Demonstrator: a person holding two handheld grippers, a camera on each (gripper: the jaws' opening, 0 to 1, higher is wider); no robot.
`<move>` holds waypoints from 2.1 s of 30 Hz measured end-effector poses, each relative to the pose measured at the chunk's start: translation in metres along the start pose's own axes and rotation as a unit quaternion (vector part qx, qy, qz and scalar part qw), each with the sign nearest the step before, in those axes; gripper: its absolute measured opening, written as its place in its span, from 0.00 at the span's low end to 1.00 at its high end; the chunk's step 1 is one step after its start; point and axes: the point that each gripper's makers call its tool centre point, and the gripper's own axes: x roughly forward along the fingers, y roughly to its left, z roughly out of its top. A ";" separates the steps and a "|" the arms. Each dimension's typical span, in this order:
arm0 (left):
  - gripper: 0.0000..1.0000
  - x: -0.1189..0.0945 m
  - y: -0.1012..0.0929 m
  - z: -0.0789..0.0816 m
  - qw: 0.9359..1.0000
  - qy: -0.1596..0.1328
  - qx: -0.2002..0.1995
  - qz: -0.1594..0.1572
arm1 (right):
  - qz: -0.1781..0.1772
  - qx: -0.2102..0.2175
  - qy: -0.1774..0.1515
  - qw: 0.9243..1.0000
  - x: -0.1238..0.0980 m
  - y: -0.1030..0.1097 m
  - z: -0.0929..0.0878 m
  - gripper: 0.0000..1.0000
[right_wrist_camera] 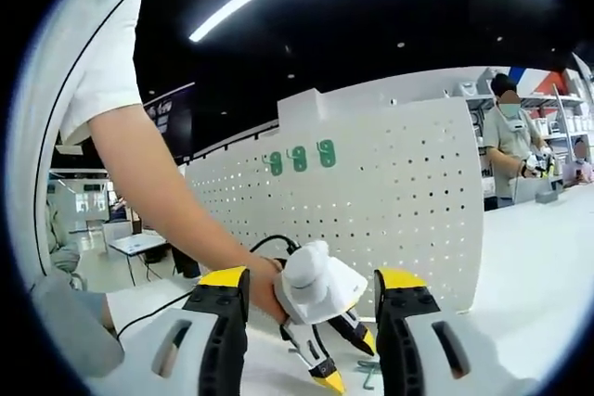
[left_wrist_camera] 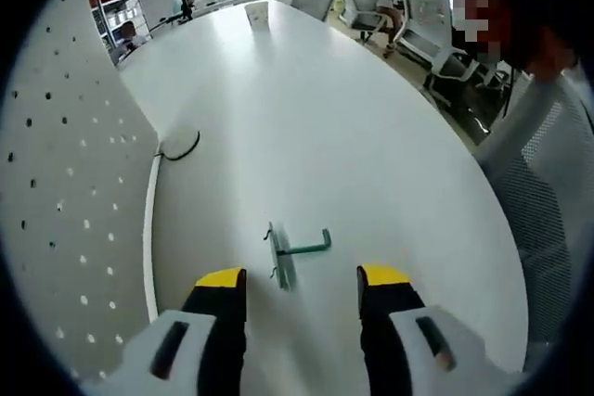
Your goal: Insert the hook assembly into the mounting plate slot until the hook locks in place.
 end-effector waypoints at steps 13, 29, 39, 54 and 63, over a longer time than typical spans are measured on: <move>0.43 0.001 0.001 0.000 1.000 0.000 -0.018 -0.015 | -0.004 0.010 -0.005 1.000 0.000 -0.003 0.001 0.52; 0.20 0.001 0.016 -0.001 0.999 -0.001 -0.046 0.015 | -0.011 0.012 -0.008 1.000 -0.002 -0.007 0.002 0.52; 0.06 0.002 0.019 -0.002 0.999 0.004 -0.037 0.032 | -0.011 0.012 -0.007 1.000 -0.002 -0.007 0.002 0.51; 0.03 0.001 0.017 -0.003 0.999 0.013 -0.007 0.051 | -0.012 0.017 -0.007 1.000 -0.002 -0.008 0.001 0.50; 0.03 -0.001 0.012 -0.001 0.999 -0.015 -0.020 0.046 | -0.010 0.020 -0.004 1.000 -0.001 -0.008 -0.001 0.50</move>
